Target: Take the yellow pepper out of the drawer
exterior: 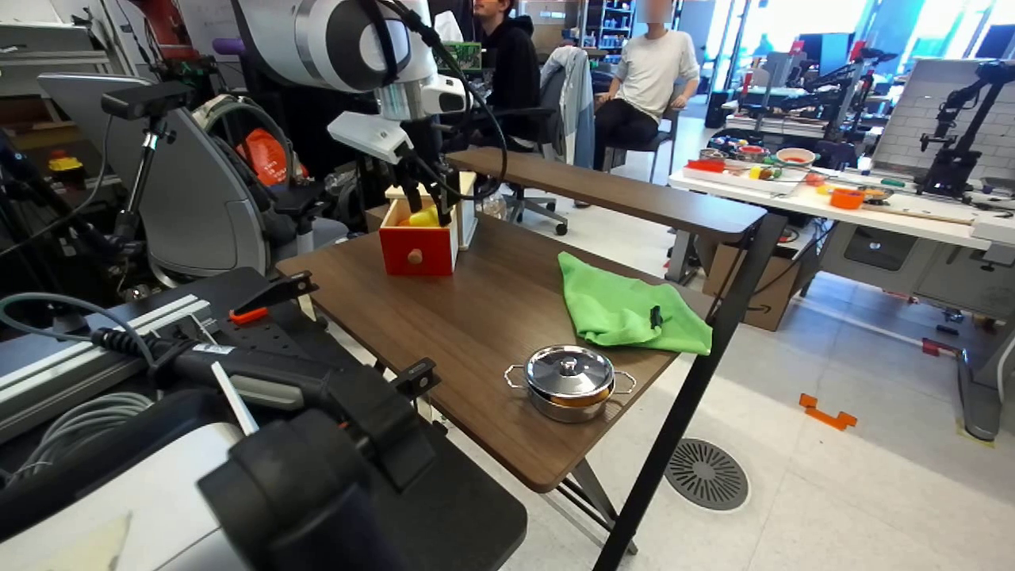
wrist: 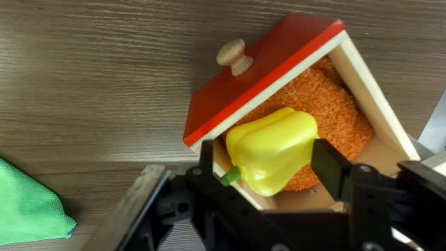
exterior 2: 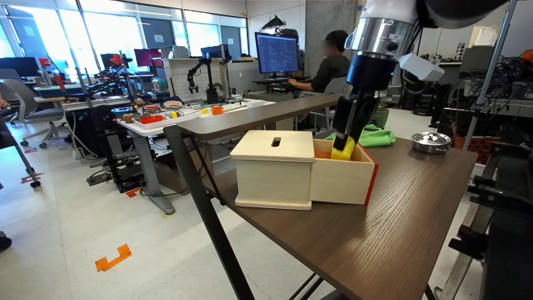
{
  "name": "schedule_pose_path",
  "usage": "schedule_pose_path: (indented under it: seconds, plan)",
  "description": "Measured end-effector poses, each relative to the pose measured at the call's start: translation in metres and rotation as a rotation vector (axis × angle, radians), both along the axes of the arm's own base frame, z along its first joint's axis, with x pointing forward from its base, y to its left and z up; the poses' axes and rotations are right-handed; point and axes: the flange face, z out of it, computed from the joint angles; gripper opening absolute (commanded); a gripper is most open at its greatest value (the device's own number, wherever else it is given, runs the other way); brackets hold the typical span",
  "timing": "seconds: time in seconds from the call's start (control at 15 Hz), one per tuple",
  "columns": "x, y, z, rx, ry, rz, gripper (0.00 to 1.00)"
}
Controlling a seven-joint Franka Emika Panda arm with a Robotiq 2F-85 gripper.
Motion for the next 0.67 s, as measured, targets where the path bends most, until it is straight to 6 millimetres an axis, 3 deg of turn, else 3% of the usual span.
schedule_pose_path:
  seconds: [0.33,0.67]
  plan:
    - [0.022,-0.011,0.005,0.009,-0.001,-0.022,0.11]
    - [0.036,-0.025,0.007,0.009,0.021,-0.042,0.08]
